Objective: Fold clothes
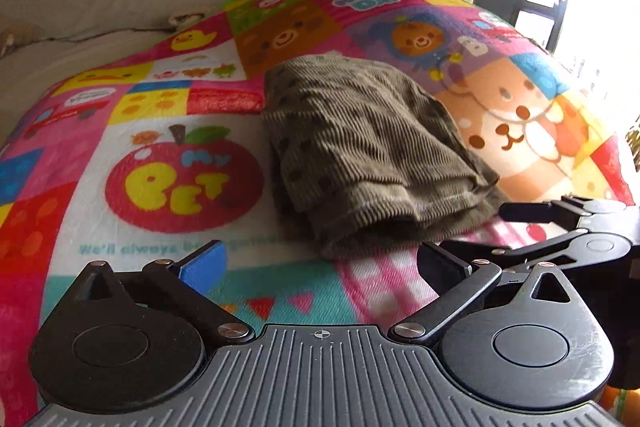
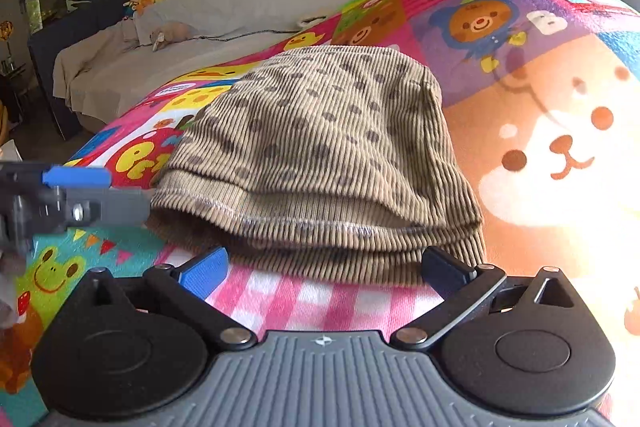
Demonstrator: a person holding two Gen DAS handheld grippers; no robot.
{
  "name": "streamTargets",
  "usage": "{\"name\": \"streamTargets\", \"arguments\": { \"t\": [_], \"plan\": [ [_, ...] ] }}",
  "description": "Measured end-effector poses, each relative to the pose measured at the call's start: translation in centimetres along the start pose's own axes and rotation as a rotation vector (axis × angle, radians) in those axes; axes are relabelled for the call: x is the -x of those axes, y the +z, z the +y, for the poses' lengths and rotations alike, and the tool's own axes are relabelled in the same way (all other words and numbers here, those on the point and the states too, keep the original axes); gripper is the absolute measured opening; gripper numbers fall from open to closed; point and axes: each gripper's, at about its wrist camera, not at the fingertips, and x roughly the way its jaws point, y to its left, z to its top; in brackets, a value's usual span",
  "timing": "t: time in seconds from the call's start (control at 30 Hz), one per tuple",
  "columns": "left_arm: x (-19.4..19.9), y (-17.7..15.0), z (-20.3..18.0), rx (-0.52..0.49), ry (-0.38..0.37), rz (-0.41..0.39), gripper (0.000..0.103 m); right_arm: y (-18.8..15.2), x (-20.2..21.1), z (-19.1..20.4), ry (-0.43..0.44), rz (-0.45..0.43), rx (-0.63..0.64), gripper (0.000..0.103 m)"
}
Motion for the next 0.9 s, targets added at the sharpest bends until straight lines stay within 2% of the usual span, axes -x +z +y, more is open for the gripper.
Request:
{"name": "streamTargets", "arguments": {
  "t": [0.13,0.27,0.4,0.63,0.9],
  "plan": [
    [1.4,-2.7,-0.4,0.049,0.011,0.035,0.103,-2.0,2.1,0.1,-0.025,0.029,-0.03,0.103],
    [2.3,-3.8,-1.3,0.039,0.051,0.034,0.103,-3.8,4.1,-0.4,-0.059,0.027,-0.034,0.103],
    [2.0,-4.0,-2.9,-0.041,0.113,0.062,0.103,-5.6,6.1,-1.0,-0.094,0.023,-0.035,0.103],
    [1.0,-3.7,-3.6,-0.063,0.155,0.074,0.103,-5.7,6.1,-0.8,-0.125,0.028,-0.013,0.103],
    [1.1,-3.8,-3.6,-0.061,0.149,0.071,0.103,-5.7,6.1,-1.3,-0.11,0.018,-0.04,0.103]
  ]
}}
